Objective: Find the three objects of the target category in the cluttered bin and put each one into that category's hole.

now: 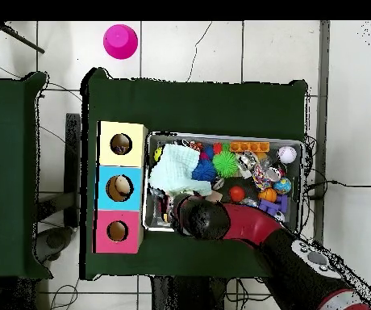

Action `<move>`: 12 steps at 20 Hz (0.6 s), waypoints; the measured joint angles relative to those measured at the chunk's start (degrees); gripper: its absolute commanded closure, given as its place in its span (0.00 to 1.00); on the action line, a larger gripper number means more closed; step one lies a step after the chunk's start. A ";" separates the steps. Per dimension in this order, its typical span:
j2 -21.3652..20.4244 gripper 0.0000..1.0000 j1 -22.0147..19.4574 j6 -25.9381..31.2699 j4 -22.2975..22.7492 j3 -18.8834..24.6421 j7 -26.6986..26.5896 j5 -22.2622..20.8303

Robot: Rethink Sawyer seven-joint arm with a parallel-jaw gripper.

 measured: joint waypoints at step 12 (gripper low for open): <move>-5.39 0.00 2.14 10.98 -9.45 -2.54 0.00 -17.09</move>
